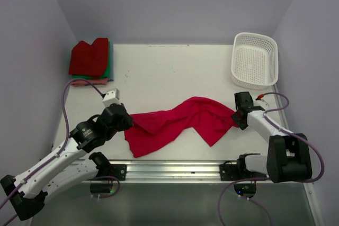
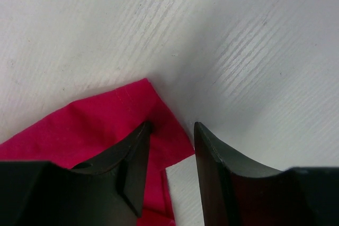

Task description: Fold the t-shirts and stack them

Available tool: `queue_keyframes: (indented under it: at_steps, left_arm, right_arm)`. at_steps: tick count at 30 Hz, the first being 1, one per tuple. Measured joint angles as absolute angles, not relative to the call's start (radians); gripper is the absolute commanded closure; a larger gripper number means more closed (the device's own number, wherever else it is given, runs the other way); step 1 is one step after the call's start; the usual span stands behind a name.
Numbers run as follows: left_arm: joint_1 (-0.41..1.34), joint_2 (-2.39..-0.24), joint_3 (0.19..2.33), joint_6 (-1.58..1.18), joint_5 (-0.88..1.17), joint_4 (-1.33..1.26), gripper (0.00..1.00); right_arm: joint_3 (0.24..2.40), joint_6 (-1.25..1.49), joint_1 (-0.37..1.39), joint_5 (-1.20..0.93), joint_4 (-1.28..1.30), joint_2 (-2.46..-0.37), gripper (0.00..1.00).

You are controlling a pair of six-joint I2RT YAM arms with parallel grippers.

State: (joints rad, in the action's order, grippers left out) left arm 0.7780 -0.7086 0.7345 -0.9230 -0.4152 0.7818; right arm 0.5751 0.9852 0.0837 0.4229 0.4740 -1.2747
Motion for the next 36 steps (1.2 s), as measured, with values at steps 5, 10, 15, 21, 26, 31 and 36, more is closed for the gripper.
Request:
queue_keyframes:
  at_steps: [5, 10, 15, 21, 26, 31, 36]
  left_arm:
    - [0.778, -0.717, 0.734, -0.923, -0.415, 0.774, 1.0]
    - [0.778, -0.724, 0.732, -0.923, -0.415, 0.772, 1.0]
    - [0.778, -0.727, 0.731, -0.923, -0.415, 0.772, 1.0]
    - [0.778, -0.73, 0.729, -0.923, -0.415, 0.771, 1.0]
    - [0.776, -0.741, 0.728, -0.923, -0.415, 0.771, 1.0]
    - [0.775, -0.743, 0.728, -0.923, -0.414, 0.77, 1.0]
    - [0.775, -0.744, 0.728, -0.923, -0.412, 0.77, 1.0]
  right_arm:
    - [0.559, 0.978, 0.083, 0.419, 0.452, -1.261, 0.71]
    - [0.554, 0.972, 0.08, 0.398, 0.429, -1.26, 0.55]
    - [0.553, 0.965, 0.078, 0.338, 0.426, -1.235, 0.44]
    - [0.547, 0.96, 0.078, 0.295, 0.508, -1.141, 0.44]
    - [0.546, 0.96, 0.078, 0.296, 0.567, -1.057, 0.45]
    - [0.532, 0.96, 0.078, 0.296, 0.579, -1.055, 0.45]
    - [0.526, 0.963, 0.078, 0.295, 0.563, -1.134, 0.45]
